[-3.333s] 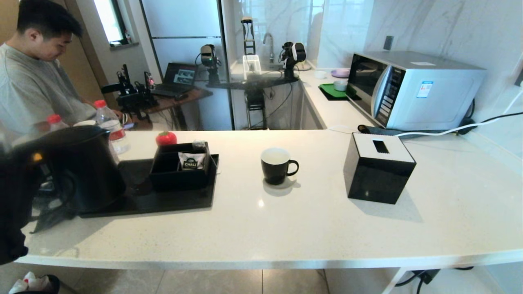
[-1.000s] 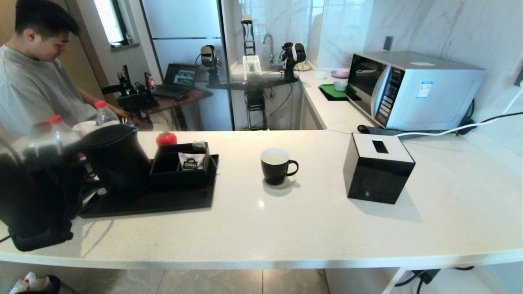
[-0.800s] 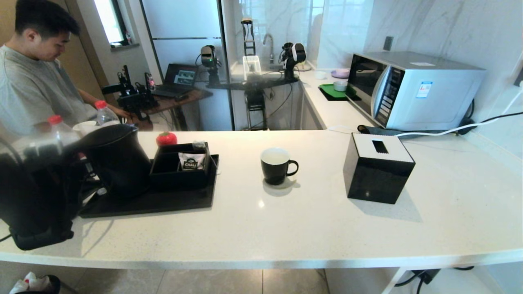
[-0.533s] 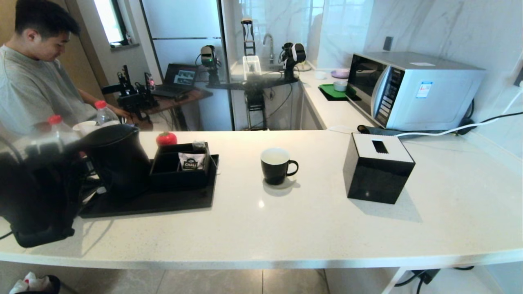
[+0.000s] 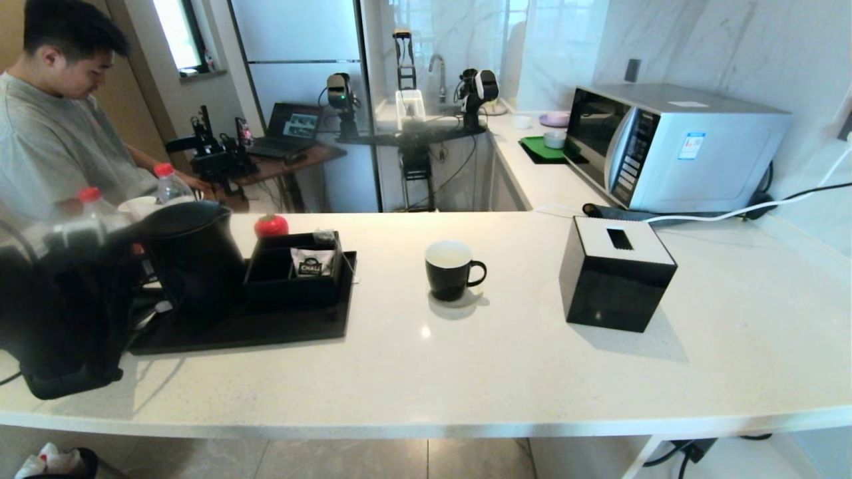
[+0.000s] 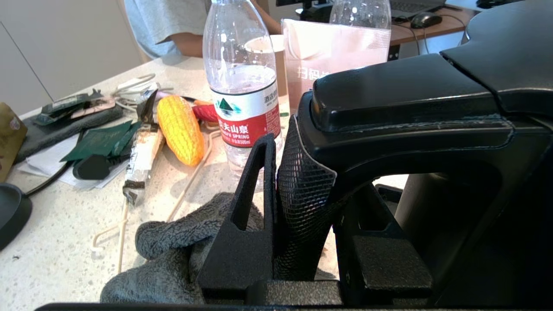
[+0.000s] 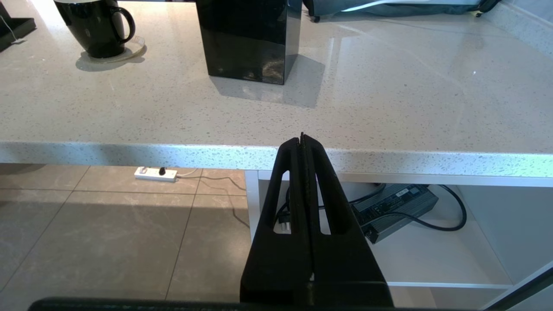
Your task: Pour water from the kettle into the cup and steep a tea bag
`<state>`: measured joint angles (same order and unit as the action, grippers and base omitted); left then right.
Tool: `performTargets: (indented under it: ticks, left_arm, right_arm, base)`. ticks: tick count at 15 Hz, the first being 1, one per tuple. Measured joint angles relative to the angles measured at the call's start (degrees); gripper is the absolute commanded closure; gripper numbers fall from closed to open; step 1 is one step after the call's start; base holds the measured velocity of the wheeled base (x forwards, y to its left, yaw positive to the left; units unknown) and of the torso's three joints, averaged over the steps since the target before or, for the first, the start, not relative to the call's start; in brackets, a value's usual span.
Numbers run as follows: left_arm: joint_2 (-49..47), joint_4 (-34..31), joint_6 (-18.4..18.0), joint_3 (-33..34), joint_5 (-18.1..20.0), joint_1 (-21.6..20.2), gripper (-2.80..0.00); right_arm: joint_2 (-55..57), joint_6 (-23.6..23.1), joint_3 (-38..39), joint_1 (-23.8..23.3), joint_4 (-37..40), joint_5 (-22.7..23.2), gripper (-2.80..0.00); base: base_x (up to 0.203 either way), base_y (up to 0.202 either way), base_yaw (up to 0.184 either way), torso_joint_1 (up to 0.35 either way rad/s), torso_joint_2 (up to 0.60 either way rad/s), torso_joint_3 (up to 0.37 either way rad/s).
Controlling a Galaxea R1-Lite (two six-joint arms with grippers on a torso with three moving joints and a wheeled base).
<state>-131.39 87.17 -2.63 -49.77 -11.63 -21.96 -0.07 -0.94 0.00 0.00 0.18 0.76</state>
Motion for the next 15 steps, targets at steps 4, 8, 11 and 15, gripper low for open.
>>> performTargets:
  ticks: [4, 8, 11, 15]
  left_arm:
    - [-0.15, 0.17, 0.0, 0.17, -0.07, 0.1, 0.0]
    - [-0.3, 0.17, 0.03, 0.2, -0.48, 1.41, 0.0]
    - [-0.34, 0.14, 0.0, 0.2, -0.71, 2.17, 0.0]
    - [-0.35, 0.11, -0.09, 0.28, -0.6, 2.63, 0.0]
  right_arm:
    - [0.0, 0.01, 0.0, 0.0, -0.02, -0.02, 0.0]
    - [0.0, -0.01, 0.0, 0.0, 0.0, -0.02, 0.0]
    - [0.0, 0.0, 0.0, 0.0, -0.02, -0.02, 0.0]
    - [0.0, 0.01, 0.0, 0.0, -0.01, -0.02, 0.0]
  base:
    - [0.0, 0.0, 0.0, 0.0, 0.0, 0.0]
    - [0.0, 0.0, 0.0, 0.0, 0.0, 0.0]
    - [0.0, 0.0, 0.0, 0.0, 0.0, 0.0]
    - [0.0, 0.0, 0.0, 0.0, 0.0, 0.0]
